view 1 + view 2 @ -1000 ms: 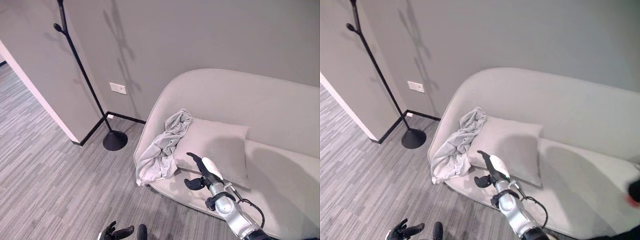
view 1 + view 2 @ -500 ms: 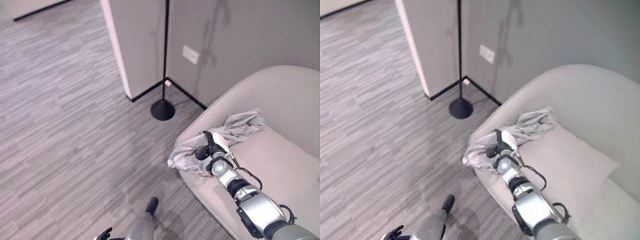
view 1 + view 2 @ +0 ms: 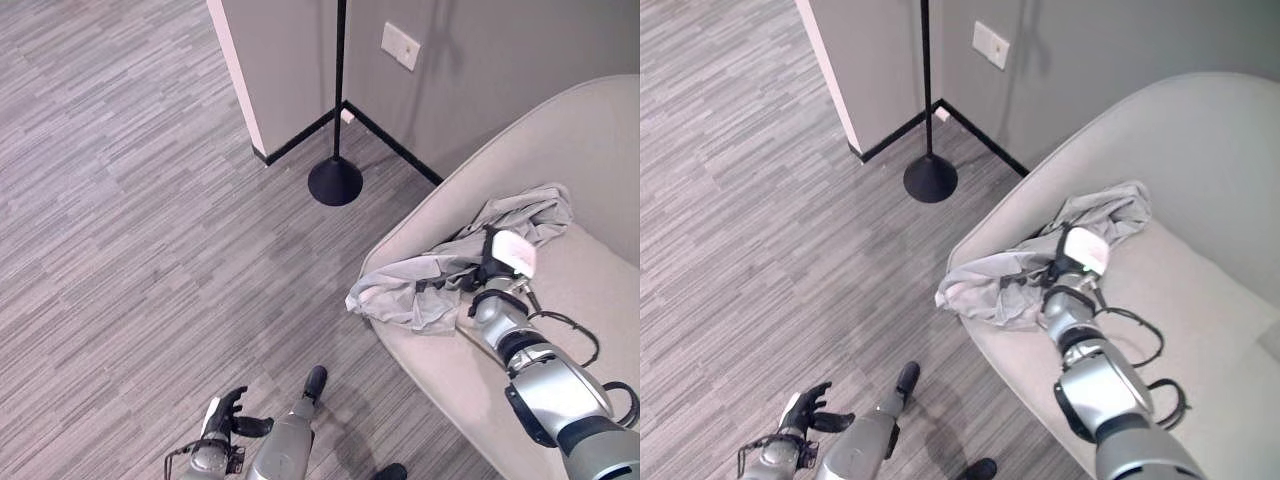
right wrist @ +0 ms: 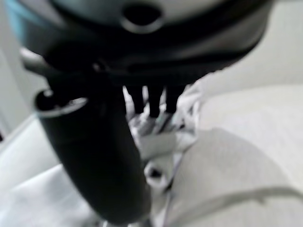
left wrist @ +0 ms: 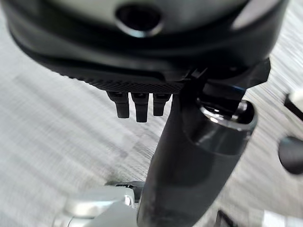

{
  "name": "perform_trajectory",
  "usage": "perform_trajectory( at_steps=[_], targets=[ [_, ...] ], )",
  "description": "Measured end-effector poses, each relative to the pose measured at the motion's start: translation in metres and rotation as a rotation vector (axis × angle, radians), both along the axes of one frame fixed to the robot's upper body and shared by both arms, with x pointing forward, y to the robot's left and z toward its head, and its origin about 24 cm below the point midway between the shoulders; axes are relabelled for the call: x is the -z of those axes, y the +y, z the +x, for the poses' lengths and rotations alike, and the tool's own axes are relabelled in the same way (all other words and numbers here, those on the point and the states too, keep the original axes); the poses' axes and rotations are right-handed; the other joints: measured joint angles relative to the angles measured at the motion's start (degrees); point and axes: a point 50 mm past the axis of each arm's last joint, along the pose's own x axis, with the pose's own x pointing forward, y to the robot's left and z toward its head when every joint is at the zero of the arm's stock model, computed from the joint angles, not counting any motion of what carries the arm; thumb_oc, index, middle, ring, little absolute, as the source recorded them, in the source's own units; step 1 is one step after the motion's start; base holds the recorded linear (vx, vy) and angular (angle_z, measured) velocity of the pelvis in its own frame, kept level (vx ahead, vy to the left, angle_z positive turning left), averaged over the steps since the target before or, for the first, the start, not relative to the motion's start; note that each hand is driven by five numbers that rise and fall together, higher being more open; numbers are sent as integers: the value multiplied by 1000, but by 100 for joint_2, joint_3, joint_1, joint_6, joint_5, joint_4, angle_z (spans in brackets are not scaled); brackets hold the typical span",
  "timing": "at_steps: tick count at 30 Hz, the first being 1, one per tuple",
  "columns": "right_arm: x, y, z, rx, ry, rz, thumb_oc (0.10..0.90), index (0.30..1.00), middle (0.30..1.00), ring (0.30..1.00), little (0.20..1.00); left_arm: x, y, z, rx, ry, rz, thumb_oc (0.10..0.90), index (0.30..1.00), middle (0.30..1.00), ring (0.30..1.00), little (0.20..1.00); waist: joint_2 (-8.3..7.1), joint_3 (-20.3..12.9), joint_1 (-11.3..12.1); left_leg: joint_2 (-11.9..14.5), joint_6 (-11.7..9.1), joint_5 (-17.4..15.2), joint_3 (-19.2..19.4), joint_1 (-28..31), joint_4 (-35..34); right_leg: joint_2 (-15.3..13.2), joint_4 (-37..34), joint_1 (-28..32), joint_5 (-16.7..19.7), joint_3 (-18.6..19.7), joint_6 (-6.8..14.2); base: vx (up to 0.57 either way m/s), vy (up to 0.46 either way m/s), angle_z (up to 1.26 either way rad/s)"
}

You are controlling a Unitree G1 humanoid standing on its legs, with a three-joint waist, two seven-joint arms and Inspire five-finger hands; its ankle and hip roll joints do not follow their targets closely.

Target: Hang the clothes on the sofa on the clothes rack.

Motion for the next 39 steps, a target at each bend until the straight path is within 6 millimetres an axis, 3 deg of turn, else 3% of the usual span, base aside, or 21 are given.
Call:
perform_trajectory(
  at_steps=[5, 13, 14, 15, 18, 21, 29, 34, 36, 39],
  targets=[
    [-12, -5, 3, 18, -16, -35, 800, 900, 900, 900, 900, -14, -9, 20, 148, -91, 95, 800, 900, 900, 900, 900, 205, 212, 69, -10, 0, 2, -114, -118, 28, 29, -1, -36, -1, -134, 1, 0, -14, 12],
    [-23, -9, 5, 24, -5, -138, 800, 900, 900, 900, 900, -25, -5, 27, 311, -180, 294, 800, 900, 900, 900, 900, 280, 301, 205, -7, 23, 101, -248, -836, 38, 79, -3, -682, -2, -178, 4, -23, -31, 7],
    [-24, -9, 6, 11, 25, -208, 577, 566, 566, 566, 566, -26, -8, 28, 347, -198, 325, 800, 900, 900, 900, 900, 338, 383, 210, -2, 11, 139, -315, -990, 38, 103, -4, -804, -2, -236, 5, -34, -35, 19],
    [-25, -8, 7, 10, 42, -237, 400, 300, 300, 300, 300, -27, -10, 30, 368, -205, 342, 800, 900, 900, 900, 900, 370, 466, 228, 10, 5, 150, -324, -1029, 38, 102, -4, -833, -2, -244, 5, -23, -32, 13],
    [-26, -7, 8, 3, 83, -299, 400, 300, 300, 300, 300, -27, -13, 31, 421, -213, 375, 800, 900, 900, 900, 900, 376, 530, 255, 18, -2, 162, -372, -1217, 58, 121, -3, -988, 0, -267, 7, 3, -10, 5],
    [-38, -6, 12, 11, 87, -361, 400, 300, 300, 300, 300, -34, -15, 36, 469, -263, 412, 800, 900, 900, 900, 900, 370, 531, 292, 4, -2, 162, -388, -1216, 64, 116, -3, -974, 0, -271, 7, 2, 0, 1],
    [-32, -5, 12, 6, 121, -324, 400, 300, 300, 300, 300, -52, -11, 55, 426, -384, 503, 800, 900, 900, 900, 900, 374, 514, 248, -24, -2, 162, -416, -1156, 170, 96, 16, -848, 2, -273, 11, -4, 2, 3],
    [-11, 13, 12, -57, 110, -213, 400, 300, 300, 300, 300, -48, 1, 50, 378, -367, 589, 800, 900, 900, 900, 900, 367, 470, 12, 7, -5, 160, -370, -864, 221, 88, 28, -582, 39, -186, 73, -17, -7, -8],
    [-17, 20, 16, -58, -10, -40, 400, 300, 300, 300, 300, -46, 5, 47, 348, -356, 594, 800, 900, 900, 900, 900, 335, 450, -100, 50, 1, 164, -254, -765, 219, 57, 104, -582, 48, -82, 72, -13, 2, -20],
    [-27, 34, 19, -104, -161, 14, 400, 300, 300, 300, 300, -43, 12, 37, 292, -349, 603, 800, 900, 900, 900, 900, 256, 337, -350, 43, 2, 150, -96, -445, 145, 5, 40, -360, 100, 72, 107, 9, -2, -23]
  ],
)
